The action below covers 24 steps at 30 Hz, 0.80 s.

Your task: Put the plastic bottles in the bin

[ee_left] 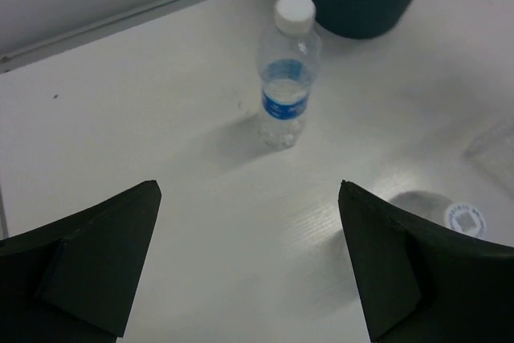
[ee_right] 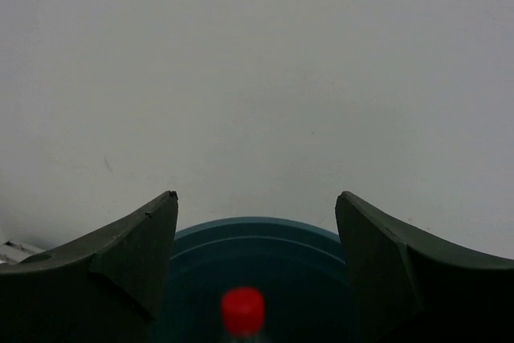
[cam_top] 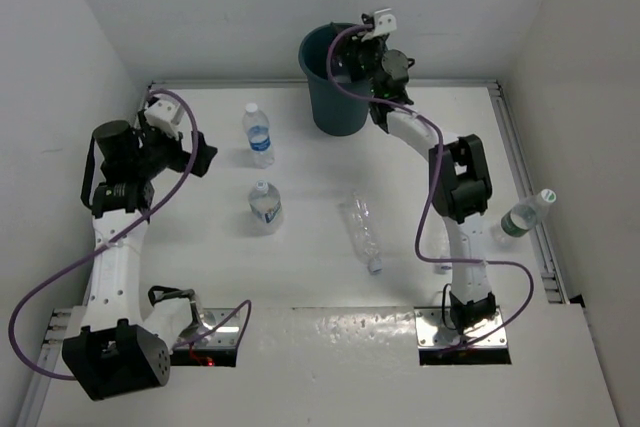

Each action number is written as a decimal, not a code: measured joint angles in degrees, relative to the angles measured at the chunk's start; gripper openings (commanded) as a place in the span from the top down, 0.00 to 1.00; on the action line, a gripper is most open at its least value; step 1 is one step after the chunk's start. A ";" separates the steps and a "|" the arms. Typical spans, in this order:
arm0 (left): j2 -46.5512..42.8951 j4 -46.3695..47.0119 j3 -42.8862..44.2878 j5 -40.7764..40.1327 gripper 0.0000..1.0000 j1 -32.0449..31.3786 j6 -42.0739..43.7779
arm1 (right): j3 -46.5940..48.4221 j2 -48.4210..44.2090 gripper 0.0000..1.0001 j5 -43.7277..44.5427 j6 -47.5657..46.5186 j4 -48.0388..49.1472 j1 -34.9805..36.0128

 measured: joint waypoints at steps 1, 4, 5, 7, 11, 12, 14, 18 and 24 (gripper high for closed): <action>-0.02 -0.98 -0.31 2.14 0.01 0.00 2.03 | 0.00 -0.24 0.20 0.00 -0.02 -0.28 -0.13; -0.79 -3.74 -1.95 8.11 0.03 0.00 8.26 | -0.68 -2.10 0.20 -0.07 -0.02 -1.44 -0.66; -1.60 -5.05 -2.91 10.32 0.03 0.00 11.04 | -1.70 -3.54 0.20 -0.11 0.00 -1.86 -0.81; -3.58 -8.48 -4.35 14.43 0.04 0.00 16.61 | -4.44 -7.30 0.20 -0.31 0.00 -3.04 -1.22; -7.23 -16.52 -5.57 20.11 0.05 -0.52 28.17 | -13.94 -20.63 0.22 -2.75 0.57 -8.02 -3.28; -7.69 -18.47 -5.60 21.05 0.06 -0.90 30.58 | -15.96 -24.35 0.22 -3.82 0.68 -10.99 -4.24; -8.11 -22.43 -5.73 22.84 0.06 -2.49 36.15 | -17.86 -31.32 0.20 -6.16 0.52 -17.66 -6.60; -8.09 -27.43 -8.41 25.99 0.07 -6.51 43.25 | -19.69 -42.60 0.13 -10.54 0.02 -32.96 -13.14; -0.83 -26.88 -10.14 26.77 0.09 -11.28 44.33 | -25.86 -50.21 0.08 -15.52 -0.37 -55.30 -21.38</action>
